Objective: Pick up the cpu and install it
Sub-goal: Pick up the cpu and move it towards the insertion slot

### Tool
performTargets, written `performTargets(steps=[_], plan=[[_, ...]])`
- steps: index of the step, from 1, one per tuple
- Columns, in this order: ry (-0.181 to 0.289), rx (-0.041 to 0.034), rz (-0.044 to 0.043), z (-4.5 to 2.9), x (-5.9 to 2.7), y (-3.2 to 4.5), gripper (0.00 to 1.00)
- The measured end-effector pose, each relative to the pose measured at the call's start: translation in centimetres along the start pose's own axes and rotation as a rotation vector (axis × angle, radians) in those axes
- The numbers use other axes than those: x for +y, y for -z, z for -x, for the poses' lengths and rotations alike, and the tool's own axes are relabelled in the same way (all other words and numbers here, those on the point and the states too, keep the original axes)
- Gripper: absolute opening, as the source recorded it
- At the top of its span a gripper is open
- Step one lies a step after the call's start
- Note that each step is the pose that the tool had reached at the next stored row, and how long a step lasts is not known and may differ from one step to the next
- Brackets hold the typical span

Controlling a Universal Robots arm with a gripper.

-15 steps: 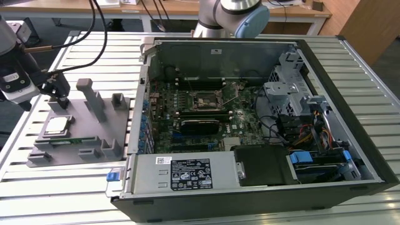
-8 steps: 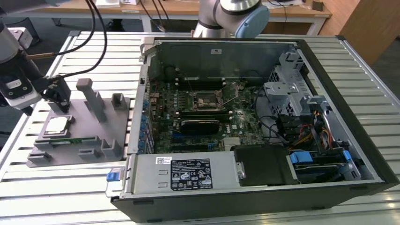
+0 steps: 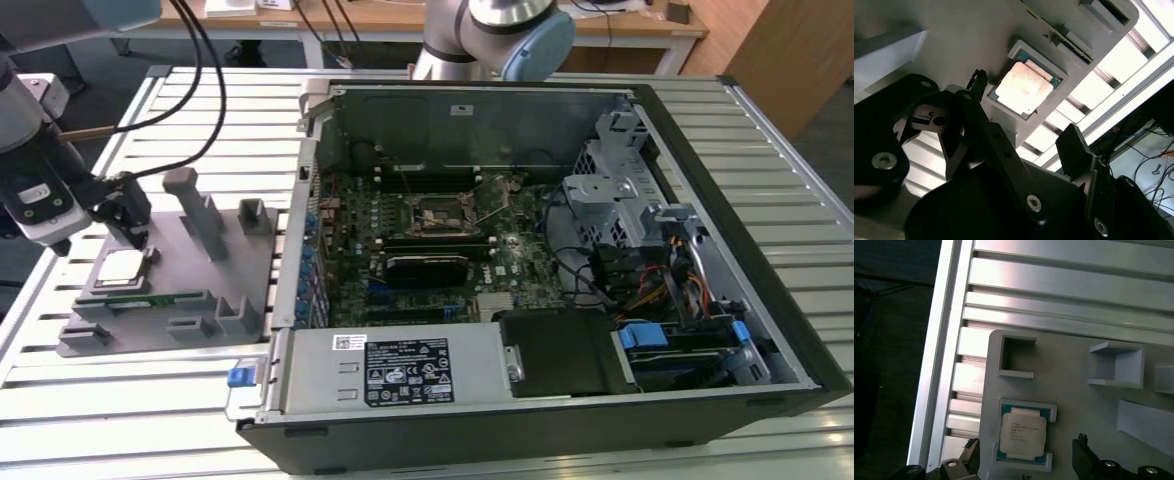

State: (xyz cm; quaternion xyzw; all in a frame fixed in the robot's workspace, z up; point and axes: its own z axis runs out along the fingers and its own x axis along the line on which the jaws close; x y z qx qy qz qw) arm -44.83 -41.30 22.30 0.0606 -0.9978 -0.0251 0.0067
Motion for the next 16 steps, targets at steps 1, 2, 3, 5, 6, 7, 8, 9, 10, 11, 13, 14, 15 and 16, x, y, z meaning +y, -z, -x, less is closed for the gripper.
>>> performTargets(steps=[1, 2, 3, 5, 6, 7, 8, 9, 10, 11, 13, 14, 15, 16], plan=[[0.000, -0.0001, 0.0000, -0.09, 0.00, -0.19, 0.82], [0.000, -0.0004, 0.0001, -0.13, 0.00, -0.38, 0.82], [0.000, -0.0003, 0.0001, -0.18, -0.01, -0.56, 0.82], [0.000, -0.0003, 0.0001, -0.24, -0.02, -0.92, 0.82], [0.000, -0.0002, 0.0001, -0.24, -0.01, -1.10, 0.82], [0.000, -0.0003, 0.0001, -0.24, 0.00, -1.28, 0.82], [-0.001, -0.0002, 0.0001, -0.27, 0.00, -1.47, 0.82], [-0.003, -0.0003, 0.0001, -0.31, 0.00, -1.65, 0.82], [-0.006, -0.0004, 0.0002, -0.33, 0.00, -1.83, 0.82], [-0.008, -0.0006, 0.0002, -0.35, 0.00, -2.02, 0.82], [-0.012, -0.0008, 0.0002, -0.37, -0.01, -2.38, 0.82], [-0.014, -0.0009, 0.0003, -0.37, 0.00, -2.56, 0.82], [-0.015, -0.0009, 0.0002, -0.37, 0.01, -2.73, 0.82], [-0.016, -0.0011, 0.0003, -0.36, 0.00, -2.92, 0.82]])
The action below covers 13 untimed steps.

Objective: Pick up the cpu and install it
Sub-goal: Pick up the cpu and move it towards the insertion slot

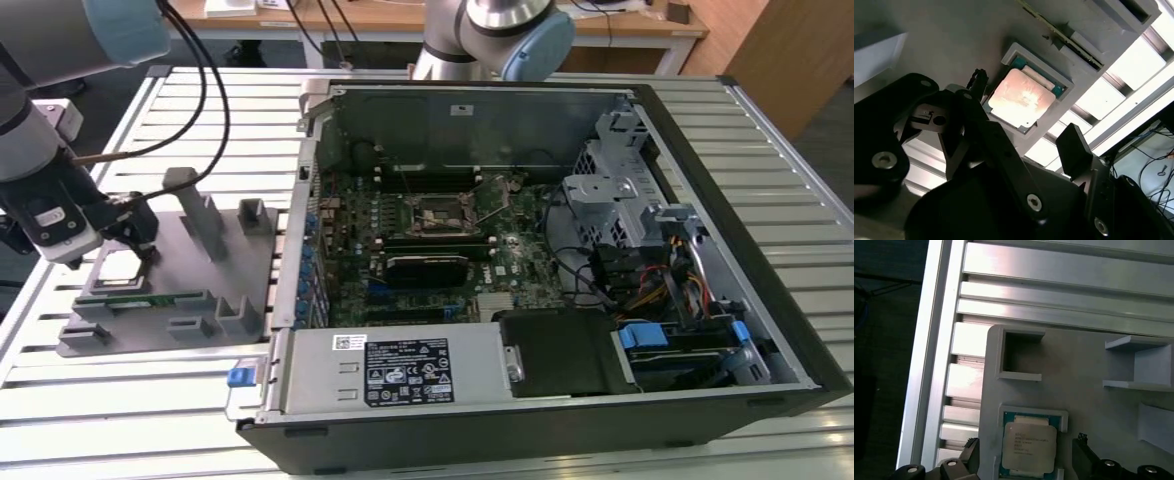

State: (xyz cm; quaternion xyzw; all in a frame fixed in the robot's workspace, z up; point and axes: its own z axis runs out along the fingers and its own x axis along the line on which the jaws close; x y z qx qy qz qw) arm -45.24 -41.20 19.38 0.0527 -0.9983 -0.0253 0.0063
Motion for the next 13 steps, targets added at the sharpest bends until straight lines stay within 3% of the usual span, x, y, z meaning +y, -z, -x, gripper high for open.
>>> performTargets(steps=[4, 5, 10, 13], plan=[[-0.003, 0.0001, 0.0000, -0.01, -0.02, -0.40, 0.80], [-0.003, 0.0002, -0.0001, -0.01, -0.02, -0.43, 0.74], [-0.004, 0.0000, 0.0000, -0.01, -0.02, -0.54, 0.73], [-0.005, 0.0000, 0.0000, 0.00, -0.03, -0.58, 0.59]])
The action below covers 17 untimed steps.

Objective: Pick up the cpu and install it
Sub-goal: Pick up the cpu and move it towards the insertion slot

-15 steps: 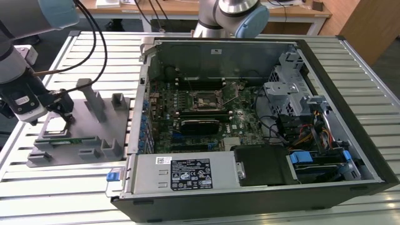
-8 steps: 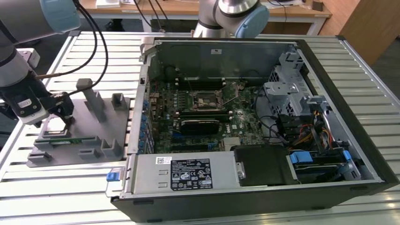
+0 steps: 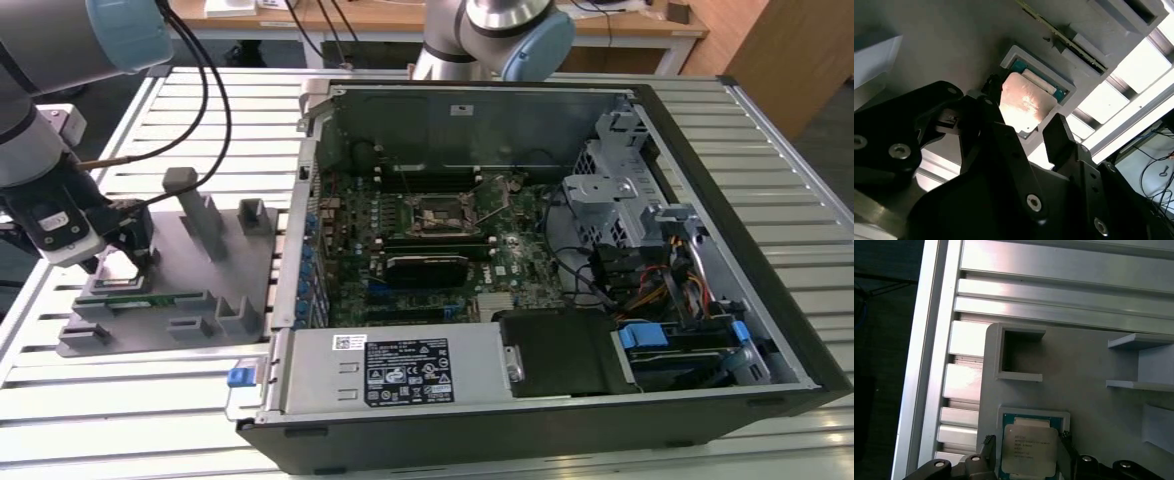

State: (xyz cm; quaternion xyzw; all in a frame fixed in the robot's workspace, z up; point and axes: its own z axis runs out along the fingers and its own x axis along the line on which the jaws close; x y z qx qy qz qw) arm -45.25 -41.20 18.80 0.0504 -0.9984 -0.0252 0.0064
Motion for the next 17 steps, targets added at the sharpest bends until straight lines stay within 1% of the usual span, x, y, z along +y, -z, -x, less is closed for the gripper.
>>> performTargets(steps=[5, 6, 14, 16, 17], plan=[[0.000, 0.0005, -0.0003, 0.00, 0.00, -0.04, 0.58], [0.000, 0.0004, -0.0002, 0.00, -0.01, -0.06, 0.52], [-0.001, 0.0000, -0.0003, 0.00, 0.00, -0.10, 0.52], [-0.001, -0.0015, 0.0001, 0.01, 0.01, -0.13, 0.53], [-0.001, -0.0012, -0.0009, 0.01, 0.01, -0.11, 0.53]])
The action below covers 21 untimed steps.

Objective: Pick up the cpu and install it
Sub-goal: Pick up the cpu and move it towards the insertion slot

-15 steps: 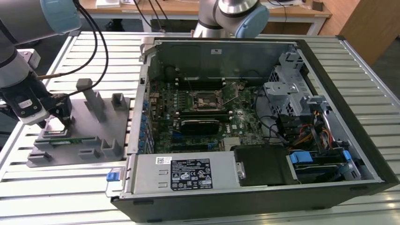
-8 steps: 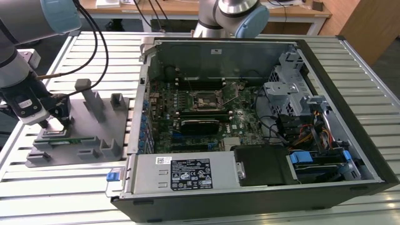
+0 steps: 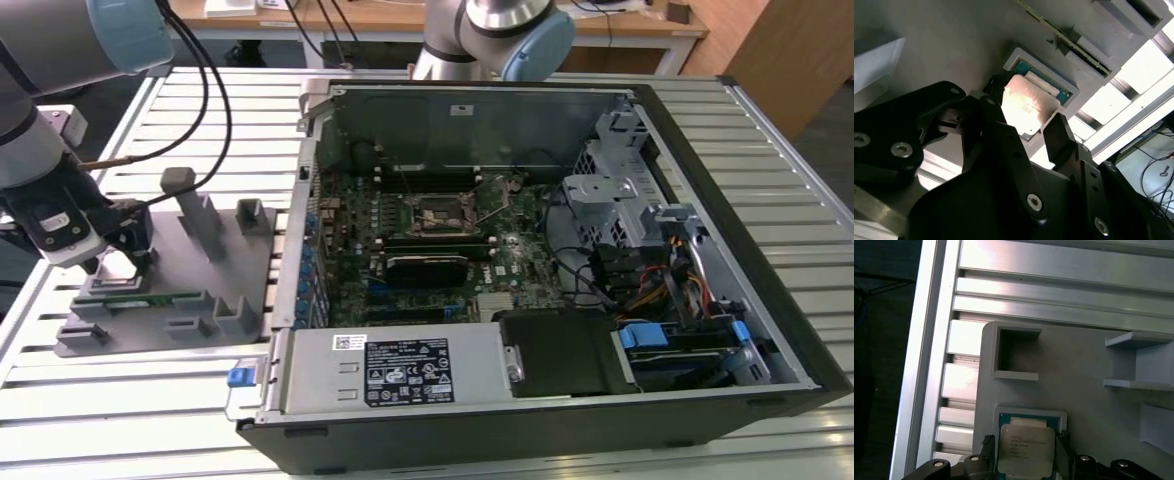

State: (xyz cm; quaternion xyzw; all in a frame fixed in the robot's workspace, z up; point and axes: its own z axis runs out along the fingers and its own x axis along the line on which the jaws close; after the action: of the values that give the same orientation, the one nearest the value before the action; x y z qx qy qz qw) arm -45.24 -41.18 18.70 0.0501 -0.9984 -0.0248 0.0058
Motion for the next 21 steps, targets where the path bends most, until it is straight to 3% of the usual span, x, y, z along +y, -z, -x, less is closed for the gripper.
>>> performTargets(steps=[1, 9, 14, 21], plan=[[0.000, 0.0009, -0.0019, -0.01, 0.00, 0.05, 0.60], [0.000, -0.0007, -0.0078, -0.03, 0.00, 0.09, 0.60], [0.000, -0.0147, -0.0100, -0.30, 0.02, 0.07, 0.60], [0.000, -0.0185, -0.0145, -0.34, 0.03, 0.09, 0.60]])
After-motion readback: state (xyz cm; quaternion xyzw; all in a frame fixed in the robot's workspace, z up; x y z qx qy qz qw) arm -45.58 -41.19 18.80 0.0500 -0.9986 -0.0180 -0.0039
